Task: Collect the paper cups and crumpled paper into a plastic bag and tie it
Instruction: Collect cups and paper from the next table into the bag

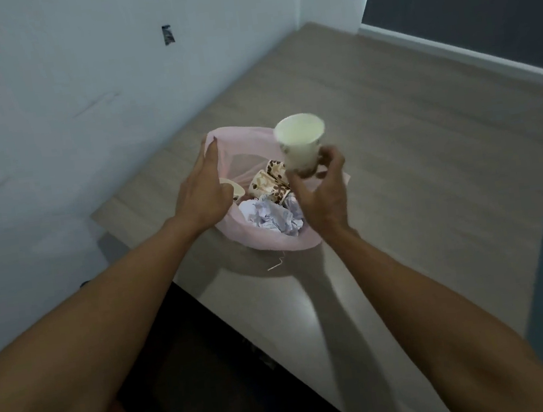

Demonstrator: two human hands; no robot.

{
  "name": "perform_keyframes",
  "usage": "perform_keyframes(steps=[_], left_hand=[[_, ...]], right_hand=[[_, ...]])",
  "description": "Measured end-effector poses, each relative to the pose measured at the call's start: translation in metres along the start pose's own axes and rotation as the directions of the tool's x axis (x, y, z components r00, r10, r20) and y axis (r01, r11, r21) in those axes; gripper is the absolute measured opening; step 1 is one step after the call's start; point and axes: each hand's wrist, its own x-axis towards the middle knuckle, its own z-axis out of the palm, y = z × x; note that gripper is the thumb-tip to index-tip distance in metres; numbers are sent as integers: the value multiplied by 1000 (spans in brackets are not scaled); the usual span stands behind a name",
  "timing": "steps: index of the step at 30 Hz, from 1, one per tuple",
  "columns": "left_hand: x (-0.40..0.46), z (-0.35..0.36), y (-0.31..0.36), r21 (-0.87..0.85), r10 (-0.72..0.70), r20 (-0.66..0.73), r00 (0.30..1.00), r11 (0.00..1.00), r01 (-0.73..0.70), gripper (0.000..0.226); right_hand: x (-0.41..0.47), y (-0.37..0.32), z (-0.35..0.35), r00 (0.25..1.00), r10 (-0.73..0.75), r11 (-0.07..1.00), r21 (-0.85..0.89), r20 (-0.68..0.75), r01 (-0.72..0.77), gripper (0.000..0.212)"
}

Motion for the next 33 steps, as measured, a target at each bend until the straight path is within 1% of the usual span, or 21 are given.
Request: perform_keyframes(steps=[1, 2, 3, 4, 5, 6, 8, 9, 10, 11, 13, 14, 15, 16, 18, 19, 20, 23, 26, 29, 33], left_hand=[[1, -4, 1, 3, 5, 13, 1000, 1000, -5, 90], [2, -8, 2, 5, 9, 24, 1000, 1000, -9, 91], [3, -11, 2, 3, 11, 29, 1000, 1000, -11, 91], [4, -13, 2, -1, 10, 30, 1000, 1000, -10, 91], [4, -15, 2, -6, 6, 34, 999, 1000, -6, 91], [2, -15, 2, -7, 1, 37, 999, 1000, -1, 91], [-1, -15, 0, 8, 6, 34, 999, 1000, -6, 90], [-2, -15, -1, 15, 14, 27, 1000, 1000, -14, 89], [-3, -16, -4, 21, 16, 18, 1000, 1000, -16, 88], [-4, -15, -7, 24, 16, 11, 1000, 1000, -16, 88], [-8, -13, -14, 19, 21, -1, 1000, 1000, -21, 88], [-10, -12, -17, 15, 29, -7, 1000, 999, -29, 87], [-12, -12, -21, 15, 37, -11, 999, 999, -37, 87], [-13, -11, -23, 19, 37, -11, 999, 999, -37, 87], [-15, -11, -27, 40, 35, -4, 999, 999, -35, 88], [-14, -11, -29, 43, 36, -3, 999, 998, -35, 89], [-14, -12, -30, 36, 38, -2, 999, 999, -38, 90], [-11, -13, -30, -19, 43, -26, 999, 999, -43, 94], [-8, -12, -13, -77, 50, -25, 998, 996, -51, 94], [-6, -7, 15, -120, 69, 5, 998, 990, -68, 96], [-6, 10, 57, -178, 161, 55, 985, 973, -149, 97]], right_hand=[[-4, 0, 4, 994, -31, 998, -44, 107, 36, 64], [-6, 1, 9, 974, -59, 988, -127, 217, 88, 62], [-6, 4, 12, 949, -71, 956, -249, 306, 152, 61], [-4, 9, 15, 933, -67, 907, -368, 353, 204, 61], [-3, 13, 15, 937, -45, 865, -455, 347, 210, 60], [-1, 15, 14, 955, -20, 843, -509, 297, 176, 58], [2, 16, 8, 990, 9, 821, -567, 139, 72, 52], [3, 17, 4, 998, 45, 815, -579, 54, -5, 53], [4, 19, 2, 993, 116, 806, -582, -23, -108, 58], [6, 24, 1, 970, 229, 789, -569, -79, -232, 66], [11, 31, 0, 866, 489, 740, -475, -107, -477, 81], [14, 34, -2, 805, 587, 720, -399, -84, -567, 83], [18, 39, -3, 760, 648, 706, -331, -57, -626, 80], [22, 44, -6, 742, 669, 702, -294, -38, -648, 70], [30, 51, -10, 761, 646, 717, -302, -50, -628, 43], [33, 52, -11, 779, 624, 729, -313, -63, -609, 35], [34, 51, -13, 796, 601, 743, -318, -71, -589, 31], [37, 40, -21, 840, 531, 777, -333, -106, -534, 32], [35, 32, -44, 867, 469, 800, -334, -170, -498, 33], [32, 28, -77, 876, 421, 806, -346, -237, -481, 30], [19, 23, -130, 871, 354, 799, -374, -339, -471, 31]])
